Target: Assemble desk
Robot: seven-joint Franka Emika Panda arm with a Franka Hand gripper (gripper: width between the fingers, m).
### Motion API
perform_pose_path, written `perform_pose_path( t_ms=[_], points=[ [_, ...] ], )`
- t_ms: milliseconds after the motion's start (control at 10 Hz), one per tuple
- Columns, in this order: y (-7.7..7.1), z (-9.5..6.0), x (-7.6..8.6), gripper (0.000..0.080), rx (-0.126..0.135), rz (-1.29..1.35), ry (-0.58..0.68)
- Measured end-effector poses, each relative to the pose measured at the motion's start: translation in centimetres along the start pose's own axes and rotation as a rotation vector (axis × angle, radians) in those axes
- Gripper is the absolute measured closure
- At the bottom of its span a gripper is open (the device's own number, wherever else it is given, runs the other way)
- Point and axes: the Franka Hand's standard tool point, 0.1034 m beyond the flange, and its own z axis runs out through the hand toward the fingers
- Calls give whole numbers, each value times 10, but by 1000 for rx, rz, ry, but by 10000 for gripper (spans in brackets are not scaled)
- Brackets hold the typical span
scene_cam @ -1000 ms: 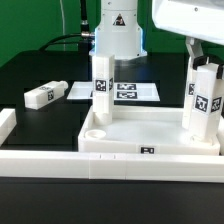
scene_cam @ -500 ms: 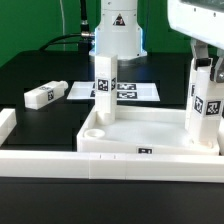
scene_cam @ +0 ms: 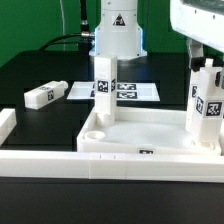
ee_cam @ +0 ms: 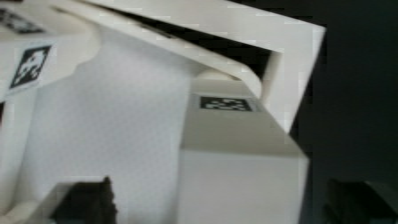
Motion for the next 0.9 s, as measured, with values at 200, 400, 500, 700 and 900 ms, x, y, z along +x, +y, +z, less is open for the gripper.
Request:
perform_pose_path(
  t_ms=[200, 400, 500, 700, 900],
  points=[
    [-1, 0, 0, 154, 5, -113, 2],
    [-1, 0, 1, 151, 5, -259, 2],
    [-1, 0, 1, 151, 5, -312, 2],
    [-1, 2, 0, 151, -2, -466, 12],
    [0, 5, -3, 151, -13, -631, 20]
  ],
)
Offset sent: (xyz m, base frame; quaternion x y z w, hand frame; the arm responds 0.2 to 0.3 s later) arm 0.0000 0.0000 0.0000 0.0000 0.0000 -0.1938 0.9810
